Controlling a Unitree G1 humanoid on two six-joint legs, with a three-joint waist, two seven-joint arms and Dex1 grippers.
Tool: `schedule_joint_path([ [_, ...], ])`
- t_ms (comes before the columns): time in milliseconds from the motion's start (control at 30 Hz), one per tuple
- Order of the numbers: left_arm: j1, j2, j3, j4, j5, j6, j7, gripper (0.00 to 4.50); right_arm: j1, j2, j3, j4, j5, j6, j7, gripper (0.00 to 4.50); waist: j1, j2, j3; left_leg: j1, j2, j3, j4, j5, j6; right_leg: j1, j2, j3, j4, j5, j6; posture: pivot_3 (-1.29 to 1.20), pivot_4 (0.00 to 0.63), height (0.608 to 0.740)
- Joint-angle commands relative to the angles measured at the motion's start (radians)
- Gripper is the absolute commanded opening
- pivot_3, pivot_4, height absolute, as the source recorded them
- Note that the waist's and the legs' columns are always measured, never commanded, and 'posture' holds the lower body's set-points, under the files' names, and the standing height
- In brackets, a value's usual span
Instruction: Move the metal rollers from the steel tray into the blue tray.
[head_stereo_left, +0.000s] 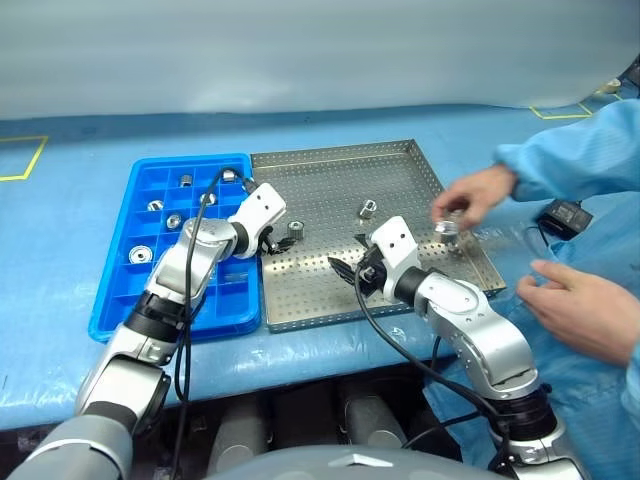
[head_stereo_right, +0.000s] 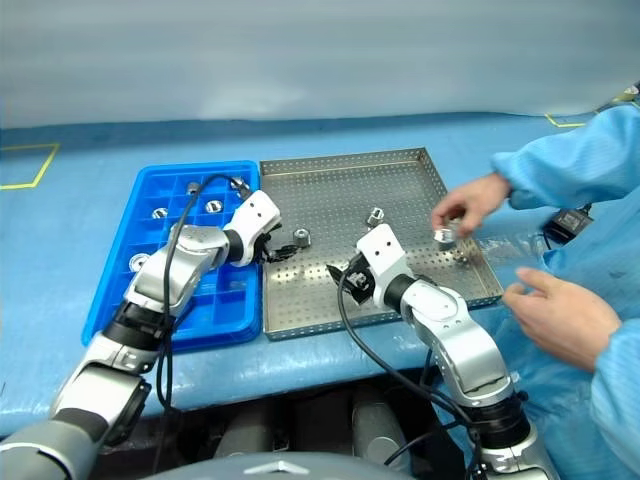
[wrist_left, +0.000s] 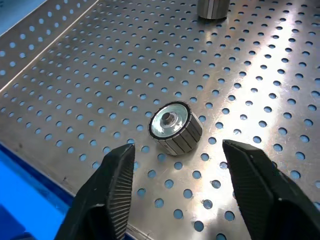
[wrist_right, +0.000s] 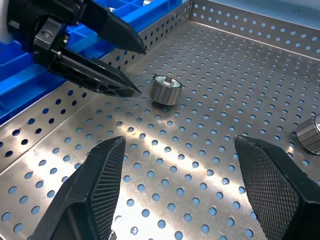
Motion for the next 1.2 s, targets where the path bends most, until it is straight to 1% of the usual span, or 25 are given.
schedule_joint_path([
  [33,-0.042,0.003,-0.016,0.029,0.027,-0.013,-0.005,4.37,0.009,0.006,-0.008,-0.031,-0.007,-0.025,-0.012,3.66,-0.002,0.000,0.000,0.000,0.000,0.000,0.000,0.000,0.000,0.000,0.000,0.000,0.000,0.000,0.000,-0.18,0.150,0.740],
  [200,-0.077,0.002,-0.056,0.087,0.068,-0.027,-0.012,4.37,0.021,0.016,-0.011,-0.036,-0.012,-0.033,-0.024,3.66,-0.007,0.000,0.000,0.000,0.000,0.000,0.000,0.000,0.000,0.000,0.000,0.000,0.000,0.000,0.000,-0.19,0.150,0.740],
  [367,-0.122,-0.022,-0.091,0.182,0.088,-0.040,-0.046,4.37,0.019,0.023,-0.007,-0.035,-0.015,-0.037,-0.026,3.66,-0.015,0.000,0.000,0.001,0.000,0.000,0.001,0.000,0.000,0.001,0.000,0.000,0.000,-0.001,0.002,-0.18,0.150,0.740],
  [500,-0.166,-0.057,-0.091,0.288,0.103,-0.049,-0.037,4.37,0.018,0.028,-0.005,-0.041,-0.012,-0.038,-0.026,3.66,-0.017,0.000,0.000,0.001,0.000,0.000,0.001,0.000,0.000,0.001,0.000,0.000,0.000,-0.001,0.002,-0.18,0.150,0.740],
  [633,-0.182,-0.073,-0.095,0.357,0.122,-0.060,-0.039,4.37,0.019,0.032,-0.006,-0.037,-0.012,-0.039,-0.024,3.66,-0.034,0.000,0.000,0.001,0.000,0.000,0.001,0.000,0.000,0.001,0.000,0.000,0.000,-0.001,0.002,-0.19,0.150,0.740],
  [733,-0.179,-0.078,-0.096,0.376,0.127,-0.067,-0.037,3.81,0.021,0.033,-0.007,-0.034,-0.014,-0.035,-0.025,3.66,-0.039,0.000,0.000,0.001,0.001,0.000,0.000,0.000,0.000,0.000,0.002,0.000,0.001,-0.001,0.002,-0.19,0.150,0.740],
  [833,-0.177,-0.080,-0.096,0.375,0.126,-0.066,-0.039,2.78,0.022,0.032,-0.009,-0.033,-0.014,-0.033,-0.025,3.66,-0.039,0.000,0.000,0.001,0.001,0.000,0.000,0.000,0.000,0.000,0.002,0.000,0.001,-0.001,0.002,-0.19,0.150,0.740],
  [867,-0.177,-0.080,-0.095,0.374,0.126,-0.066,-0.038,2.50,0.022,0.032,-0.009,-0.033,-0.014,-0.033,-0.025,3.66,-0.039,0.000,0.000,0.002,0.001,0.000,0.000,0.000,0.000,0.001,0.002,0.000,0.001,-0.001,0.002,-0.19,0.150,0.740],
  [1033,-0.166,-0.078,-0.066,0.340,0.102,-0.070,-0.043,2.50,0.017,0.031,-0.009,-0.028,-0.014,-0.031,-0.024,3.66,-0.039,0.000,0.000,0.001,0.001,0.001,0.001,0.000,0.000,0.001,0.001,0.001,0.001,0.000,0.002,-0.18,0.150,0.740],
  [1067,-0.161,-0.075,-0.059,0.328,0.092,-0.071,-0.053,2.14,0.015,0.031,-0.007,-0.024,-0.015,-0.031,-0.024,3.66,-0.039,0.000,0.000,0.001,0.001,0.001,0.001,0.000,0.000,0.000,0.001,0.001,0.001,0.000,0.002,-0.18,0.150,0.740],
  [1100,-0.157,-0.074,-0.052,0.318,0.084,-0.068,-0.058,1.96,0.013,0.032,-0.006,-0.022,-0.015,-0.031,-0.024,3.66,-0.040,0.000,0.000,0.001,0.001,0.001,0.000,0.000,0.000,0.000,0.001,0.001,0.001,0.000,0.002,-0.17,0.150,0.740],
  [1133,-0.153,-0.074,-0.046,0.309,0.082,-0.066,-0.053,1.86,0.012,0.033,-0.005,-0.019,-0.016,-0.031,-0.024,3.66,-0.040,0.000,0.000,0.001,0.001,0.001,0.000,0.000,0.000,0.000,0.001,0.001,0.001,0.000,0.002,-0.17,0.150,0.740],
  [1200,-0.141,-0.072,-0.033,0.279,0.073,-0.065,-0.050,1.86,0.009,0.034,-0.004,-0.014,-0.015,-0.032,-0.022,3.66,-0.039,0.000,0.000,0.001,0.001,0.001,0.000,0.000,0.000,0.000,0.001,0.001,0.001,0.000,0.002,-0.17,0.150,0.740],
])
